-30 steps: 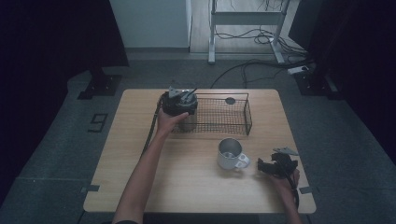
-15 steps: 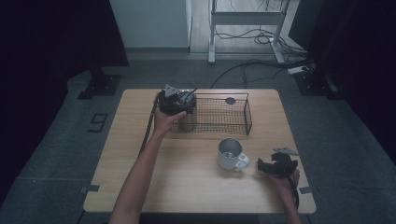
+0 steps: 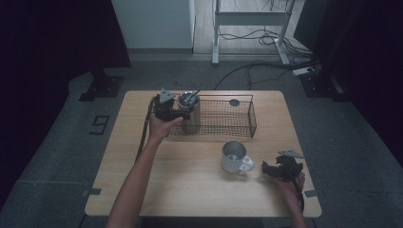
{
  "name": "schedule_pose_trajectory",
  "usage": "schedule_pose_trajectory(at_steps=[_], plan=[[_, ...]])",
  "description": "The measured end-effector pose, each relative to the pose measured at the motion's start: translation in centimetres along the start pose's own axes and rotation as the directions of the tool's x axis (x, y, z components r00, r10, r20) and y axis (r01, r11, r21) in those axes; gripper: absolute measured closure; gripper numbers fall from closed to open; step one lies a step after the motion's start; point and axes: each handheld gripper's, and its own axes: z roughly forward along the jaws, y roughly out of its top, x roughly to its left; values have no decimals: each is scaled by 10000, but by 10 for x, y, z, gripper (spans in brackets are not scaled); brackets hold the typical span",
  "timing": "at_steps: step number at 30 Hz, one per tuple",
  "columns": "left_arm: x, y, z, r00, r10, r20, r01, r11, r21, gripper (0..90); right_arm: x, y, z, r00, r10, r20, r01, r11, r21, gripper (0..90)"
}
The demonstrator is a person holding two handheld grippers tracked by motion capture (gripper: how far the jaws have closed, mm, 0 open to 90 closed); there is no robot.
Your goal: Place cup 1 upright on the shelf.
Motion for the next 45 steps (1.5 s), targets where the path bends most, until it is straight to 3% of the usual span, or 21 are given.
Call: schedule_pose_trajectory(at_steps=[3,10,17,24,26,29,39,45], plan=[[-2,-7,-15,9999,30,149,-29,10000,-33,0,0,0,0,10000,-3,10,3,10000,2,2],[-9,-26,-28,9994,293,158,-297,9993,228,0,0,0,0,10000,-8,17,8,10000,-3,2],[-18,-47,-49,9980,452,444,-470,9980,418,0,0,0,0,10000,30,17,-30,10000,12,2],[-13,-72,-69,9987,98,507,-120,9990,431,5,0,0,0,10000,19,13,-19,10000,11,2],[-12,-86,-76,9971,-250,715,219,9988,435,8,0,0,0,10000,19,12,-19,10000,12,2],[-13,-96,-79,9963,-381,769,342,9981,515,10,0,0,0,10000,16,12,-16,10000,11,2],[-16,-131,-87,9947,-597,840,517,9943,937,15,0,0,0,10000,6,17,-6,10000,-10,7],[-18,-144,-87,9959,-455,787,352,9912,1279,19,0,0,0,10000,16,36,-16,10000,-33,15]])
